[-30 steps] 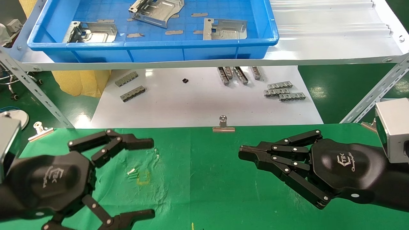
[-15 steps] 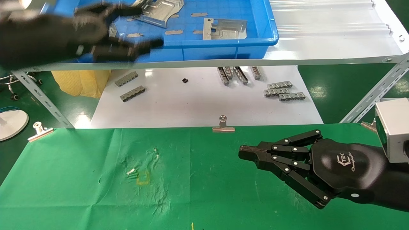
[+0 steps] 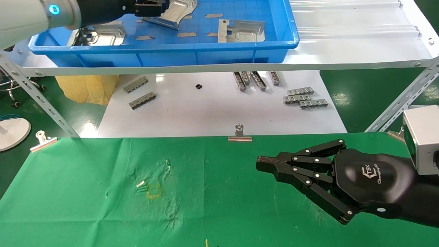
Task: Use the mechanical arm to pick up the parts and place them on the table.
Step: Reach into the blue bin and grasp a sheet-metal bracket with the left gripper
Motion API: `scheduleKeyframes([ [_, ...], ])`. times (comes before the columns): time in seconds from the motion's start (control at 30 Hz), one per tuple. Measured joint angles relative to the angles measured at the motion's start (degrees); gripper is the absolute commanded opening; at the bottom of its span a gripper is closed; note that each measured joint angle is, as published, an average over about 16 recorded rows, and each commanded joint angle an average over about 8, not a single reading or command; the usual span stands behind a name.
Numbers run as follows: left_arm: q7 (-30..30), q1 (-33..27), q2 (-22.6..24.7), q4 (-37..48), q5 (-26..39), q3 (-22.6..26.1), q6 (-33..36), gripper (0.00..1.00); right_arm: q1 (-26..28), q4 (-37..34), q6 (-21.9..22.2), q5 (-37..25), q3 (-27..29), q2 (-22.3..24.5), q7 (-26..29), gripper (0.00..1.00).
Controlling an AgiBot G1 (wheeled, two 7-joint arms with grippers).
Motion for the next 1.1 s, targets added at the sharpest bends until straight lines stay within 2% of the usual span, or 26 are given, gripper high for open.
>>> scheduleKeyframes([
  [0.03, 0.2, -0.3, 0.6, 0.9, 0.2, 0.1, -0.9, 0.04, 0.0, 0.0, 0.0, 0.0, 0.0, 0.0, 0.0, 0.98],
  [0.07, 0.4, -0.6, 1.1, 1.7, 0.4, 0.2, -1.8, 0.0, 0.0, 0.0, 0.0, 0.0, 0.0, 0.0, 0.0, 1.0],
  [0.4, 1.6, -1.3, 3.6, 5.7, 0.4, 0.1, -6.1, 0.0, 0.0, 0.0, 0.0, 0.0, 0.0, 0.0, 0.0, 1.0],
  [1.1, 2.3, -0.6, 4.1, 6.1, -1.0, -0.7, -6.9, 0.0, 0.0, 0.0, 0.0, 0.0, 0.0, 0.0, 0.0, 1.0],
])
